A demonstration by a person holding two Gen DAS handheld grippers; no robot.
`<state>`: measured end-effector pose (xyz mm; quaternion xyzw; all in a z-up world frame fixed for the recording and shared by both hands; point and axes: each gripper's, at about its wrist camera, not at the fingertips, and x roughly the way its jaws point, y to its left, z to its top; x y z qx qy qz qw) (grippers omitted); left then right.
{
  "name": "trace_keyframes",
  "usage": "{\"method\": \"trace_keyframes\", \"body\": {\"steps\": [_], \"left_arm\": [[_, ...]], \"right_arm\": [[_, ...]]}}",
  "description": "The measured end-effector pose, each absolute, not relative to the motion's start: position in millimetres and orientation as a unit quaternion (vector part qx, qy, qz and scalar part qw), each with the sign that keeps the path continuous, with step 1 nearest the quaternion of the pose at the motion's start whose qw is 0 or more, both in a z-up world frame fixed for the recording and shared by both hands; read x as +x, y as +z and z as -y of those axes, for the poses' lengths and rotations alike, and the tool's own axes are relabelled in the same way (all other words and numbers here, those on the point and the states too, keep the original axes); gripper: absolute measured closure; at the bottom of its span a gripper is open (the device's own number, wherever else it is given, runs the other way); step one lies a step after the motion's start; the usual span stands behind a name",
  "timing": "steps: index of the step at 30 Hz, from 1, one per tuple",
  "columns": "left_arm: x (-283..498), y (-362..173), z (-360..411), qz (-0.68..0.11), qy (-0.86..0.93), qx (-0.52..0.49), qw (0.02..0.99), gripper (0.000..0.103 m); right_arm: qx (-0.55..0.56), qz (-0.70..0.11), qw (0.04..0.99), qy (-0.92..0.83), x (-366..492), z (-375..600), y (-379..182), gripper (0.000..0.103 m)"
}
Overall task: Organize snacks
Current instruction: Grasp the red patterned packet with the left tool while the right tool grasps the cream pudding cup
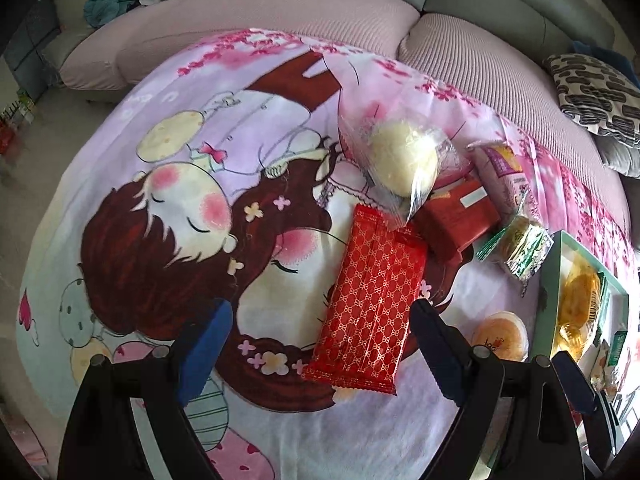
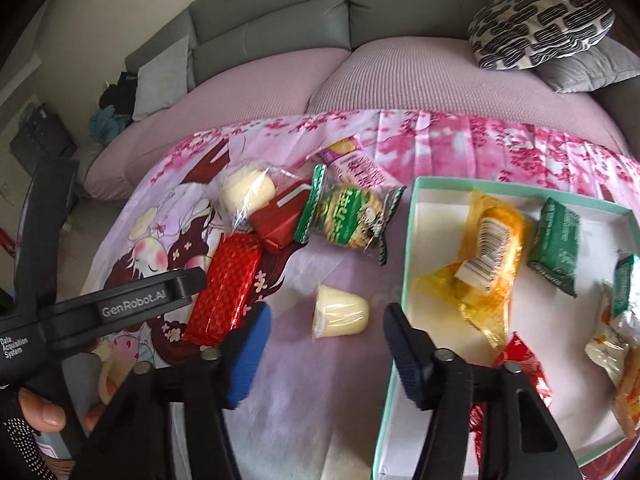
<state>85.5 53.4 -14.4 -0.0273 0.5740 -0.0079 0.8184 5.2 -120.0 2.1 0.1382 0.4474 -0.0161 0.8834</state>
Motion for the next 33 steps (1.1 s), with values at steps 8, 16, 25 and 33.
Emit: {"method": "trace_keyframes", "body": {"steps": [8,16,25,33], "left_arm": [[92.9,-28.2,-48.8,-0.587,-0.016,-0.025,0.809,0.013],[103.2,-42.4,-34.6,-0.595,-0.029,-0.005,0.803,0.013],[108.4,-56.4,-7.2,-0.595,-0.041,0.037,0.802,0.016],[110.1,-50.9,-10.8,-0.582,-0.036,0.035,0.811,0.050]], "right_arm": [[0.130,-0.466,0.875,-0.020,17.6,115.9,-15.1,0.046],[0.118,-0.473,0.872,-0.035,27.1,114.6,-22.7,0.048],[0.109,-0.481,0.869,-0.031,30.3,108.6,-27.6,0.048],[0.105,-0.482,0.869,-0.030,29.9,107.7,-28.1,0.048]]}}
